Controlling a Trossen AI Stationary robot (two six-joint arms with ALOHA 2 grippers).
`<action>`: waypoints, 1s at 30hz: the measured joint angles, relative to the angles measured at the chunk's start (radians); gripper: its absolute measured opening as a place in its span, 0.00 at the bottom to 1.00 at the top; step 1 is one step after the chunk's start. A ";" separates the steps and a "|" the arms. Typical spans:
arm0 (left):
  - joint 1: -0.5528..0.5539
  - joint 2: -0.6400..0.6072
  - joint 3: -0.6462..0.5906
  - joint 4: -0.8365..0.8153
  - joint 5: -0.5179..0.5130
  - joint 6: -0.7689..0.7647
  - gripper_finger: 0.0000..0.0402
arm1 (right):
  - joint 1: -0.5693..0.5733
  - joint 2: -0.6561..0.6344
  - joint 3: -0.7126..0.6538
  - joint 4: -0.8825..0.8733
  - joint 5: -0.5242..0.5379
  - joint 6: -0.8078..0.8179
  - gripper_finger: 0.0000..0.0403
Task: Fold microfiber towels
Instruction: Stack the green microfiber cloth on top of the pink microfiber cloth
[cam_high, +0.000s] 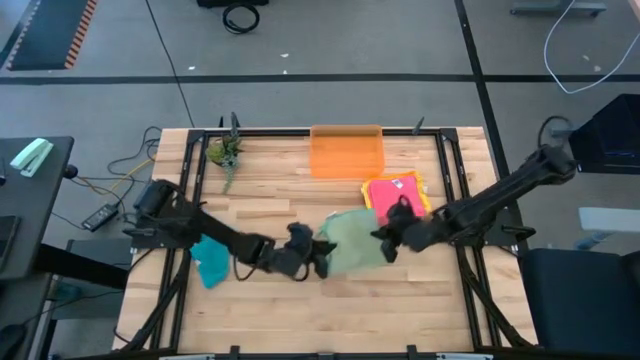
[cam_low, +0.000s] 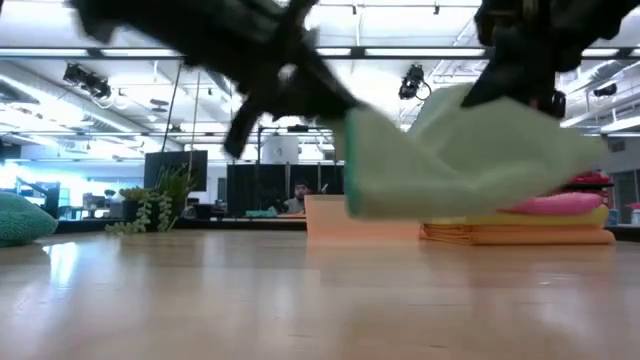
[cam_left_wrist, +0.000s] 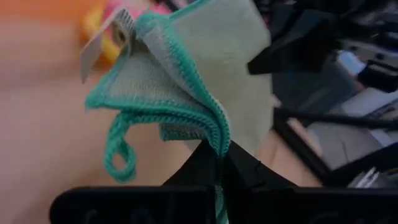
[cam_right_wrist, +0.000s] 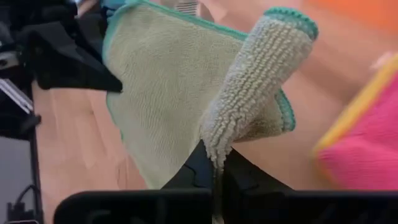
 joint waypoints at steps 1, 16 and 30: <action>0.021 -0.002 0.021 0.004 0.016 0.030 0.03 | -0.008 -0.045 0.000 -0.037 0.001 -0.004 0.02; 0.322 0.121 0.367 -0.254 0.232 0.198 0.04 | -0.434 -0.478 0.000 -0.585 -0.033 -0.136 0.01; 0.474 0.336 0.632 -0.438 0.414 0.161 0.07 | -0.881 -0.295 0.001 -0.630 -0.206 -0.436 0.01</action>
